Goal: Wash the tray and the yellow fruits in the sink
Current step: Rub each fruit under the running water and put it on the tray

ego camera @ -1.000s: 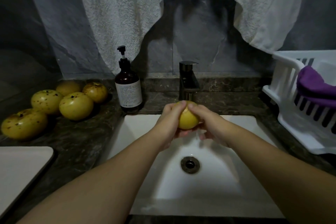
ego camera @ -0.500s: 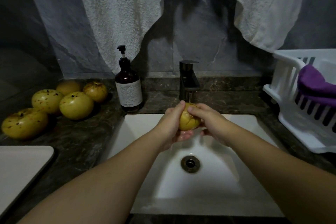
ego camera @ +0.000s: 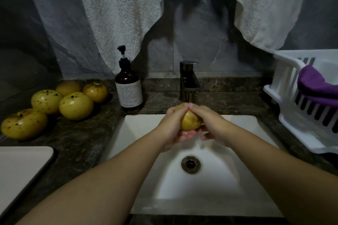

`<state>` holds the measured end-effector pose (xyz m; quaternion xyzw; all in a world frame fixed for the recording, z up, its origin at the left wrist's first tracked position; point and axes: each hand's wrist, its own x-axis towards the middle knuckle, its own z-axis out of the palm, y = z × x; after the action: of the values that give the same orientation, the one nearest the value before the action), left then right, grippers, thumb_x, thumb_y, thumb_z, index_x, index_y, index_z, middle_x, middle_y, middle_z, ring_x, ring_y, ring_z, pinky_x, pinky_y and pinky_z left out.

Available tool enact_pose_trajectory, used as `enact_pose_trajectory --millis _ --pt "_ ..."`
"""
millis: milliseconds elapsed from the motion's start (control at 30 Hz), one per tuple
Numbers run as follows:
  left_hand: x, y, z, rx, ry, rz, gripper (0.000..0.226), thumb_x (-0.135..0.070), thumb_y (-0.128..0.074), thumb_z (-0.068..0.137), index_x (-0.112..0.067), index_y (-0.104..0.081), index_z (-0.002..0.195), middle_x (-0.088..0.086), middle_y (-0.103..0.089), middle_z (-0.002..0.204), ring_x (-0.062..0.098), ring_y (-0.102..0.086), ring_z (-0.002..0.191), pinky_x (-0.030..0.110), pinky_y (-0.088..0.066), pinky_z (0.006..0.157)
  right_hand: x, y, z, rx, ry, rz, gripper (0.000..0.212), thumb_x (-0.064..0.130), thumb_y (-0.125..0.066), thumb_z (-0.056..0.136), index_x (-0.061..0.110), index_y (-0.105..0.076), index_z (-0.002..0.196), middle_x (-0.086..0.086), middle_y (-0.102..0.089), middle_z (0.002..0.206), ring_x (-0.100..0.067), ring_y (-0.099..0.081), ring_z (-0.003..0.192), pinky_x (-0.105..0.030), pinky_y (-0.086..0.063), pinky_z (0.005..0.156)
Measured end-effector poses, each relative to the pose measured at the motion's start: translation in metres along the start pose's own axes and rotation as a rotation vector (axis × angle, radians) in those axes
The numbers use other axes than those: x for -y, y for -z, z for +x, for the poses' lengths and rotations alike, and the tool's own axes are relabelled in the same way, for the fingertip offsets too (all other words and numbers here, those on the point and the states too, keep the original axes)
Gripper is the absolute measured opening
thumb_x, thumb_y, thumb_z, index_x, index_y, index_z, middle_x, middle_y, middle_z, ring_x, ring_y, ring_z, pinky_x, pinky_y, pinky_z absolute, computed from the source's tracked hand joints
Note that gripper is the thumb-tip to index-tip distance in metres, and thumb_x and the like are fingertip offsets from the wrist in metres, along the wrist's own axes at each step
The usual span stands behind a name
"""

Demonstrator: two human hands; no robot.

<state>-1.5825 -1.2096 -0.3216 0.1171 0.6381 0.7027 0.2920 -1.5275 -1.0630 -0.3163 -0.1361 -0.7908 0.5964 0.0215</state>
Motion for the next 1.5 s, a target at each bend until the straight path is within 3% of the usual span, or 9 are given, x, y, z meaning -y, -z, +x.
enact_pose_trajectory --millis 133,267,467,633,800,1000,1167,1333,1500 --pt "-0.002 0.003 0.000 -0.034 0.081 0.035 0.058 -0.079 -0.048 0.092 -0.031 -0.060 0.124 0.012 -0.072 0.094 0.015 -0.069 0.060 0.024 -0.053 0.049 -0.003 0.002 0.000 0.016 0.104 -0.019 0.053 0.069 -0.061 0.080 0.047 -0.053 0.127 0.005 -0.063 0.122 -0.019 -0.062 0.111 -0.048 -0.053 0.094" --pt "0.000 0.002 0.004 -0.044 -0.042 0.034 0.049 -0.069 -0.054 0.096 -0.031 -0.051 0.127 0.018 -0.067 0.117 0.020 -0.070 0.065 0.027 -0.052 0.052 0.003 -0.005 0.000 -0.009 -0.031 0.017 0.070 0.089 -0.046 0.076 0.041 -0.056 0.127 0.002 -0.067 0.118 -0.021 -0.066 0.107 -0.042 -0.055 0.082" --pt "-0.003 0.002 0.003 -0.017 0.027 0.020 0.061 -0.080 -0.046 0.093 -0.032 -0.057 0.128 0.014 -0.072 0.103 0.016 -0.068 0.062 0.022 -0.049 0.049 -0.003 -0.001 0.000 -0.037 0.105 0.006 0.068 0.077 -0.058 0.072 0.037 -0.055 0.127 0.003 -0.063 0.122 -0.017 -0.061 0.110 -0.038 -0.051 0.084" --pt "0.000 0.000 0.005 -0.039 -0.097 -0.013 0.030 -0.060 -0.062 0.096 -0.042 -0.055 0.118 0.013 -0.063 0.125 0.024 -0.074 0.093 0.026 -0.055 0.059 -0.002 -0.001 0.003 -0.016 -0.019 0.010 0.077 0.091 -0.048 0.072 0.041 -0.054 0.130 0.003 -0.067 0.119 -0.020 -0.066 0.109 -0.041 -0.054 0.082" --pt "0.000 0.001 0.003 0.005 -0.057 -0.012 0.036 -0.068 -0.063 0.090 -0.048 -0.055 0.118 0.013 -0.067 0.111 0.018 -0.072 0.069 0.025 -0.054 0.053 -0.006 0.003 0.004 -0.021 0.051 0.109 0.064 0.068 -0.067 0.074 0.039 -0.056 0.129 -0.002 -0.066 0.126 -0.025 -0.063 0.118 -0.058 -0.049 0.103" --pt "0.003 0.001 0.009 -0.045 -0.171 0.025 0.086 -0.066 -0.083 0.063 -0.036 -0.052 0.138 0.007 -0.067 0.127 0.025 -0.075 0.102 0.039 -0.063 0.082 -0.001 0.002 -0.002 0.085 -0.114 0.135 0.069 0.087 -0.045 0.082 0.037 -0.061 0.127 -0.008 -0.077 0.109 -0.018 -0.070 0.104 -0.038 -0.054 0.084" --pt "-0.001 0.000 0.005 0.031 -0.120 -0.030 0.058 -0.065 -0.073 0.082 -0.044 -0.056 0.133 0.012 -0.067 0.124 0.019 -0.076 0.084 0.027 -0.056 0.061 -0.004 0.012 -0.006 0.064 -0.029 0.286 0.055 0.059 -0.069 0.082 0.031 -0.062 0.128 -0.012 -0.070 0.126 -0.024 -0.071 0.106 -0.039 -0.049 0.081" --pt "0.006 -0.002 0.009 0.009 -0.202 0.054 0.059 -0.035 -0.073 0.095 -0.025 -0.048 0.146 0.008 -0.062 0.134 0.029 -0.071 0.111 0.046 -0.062 0.089 -0.004 0.014 -0.005 0.169 -0.135 0.299 0.059 0.075 -0.054 0.086 0.035 -0.063 0.128 -0.009 -0.076 0.112 -0.019 -0.075 0.085 -0.035 -0.052 0.072" --pt "0.000 -0.005 0.002 0.085 -0.071 0.036 0.040 -0.053 -0.059 0.101 -0.032 -0.053 0.135 0.008 -0.068 0.106 0.015 -0.065 0.067 0.028 -0.058 0.062 -0.007 0.016 -0.003 0.044 -0.026 0.284 0.063 0.053 -0.077 0.076 0.029 -0.057 0.132 -0.010 -0.071 0.120 -0.022 -0.071 0.100 -0.033 -0.052 0.070"
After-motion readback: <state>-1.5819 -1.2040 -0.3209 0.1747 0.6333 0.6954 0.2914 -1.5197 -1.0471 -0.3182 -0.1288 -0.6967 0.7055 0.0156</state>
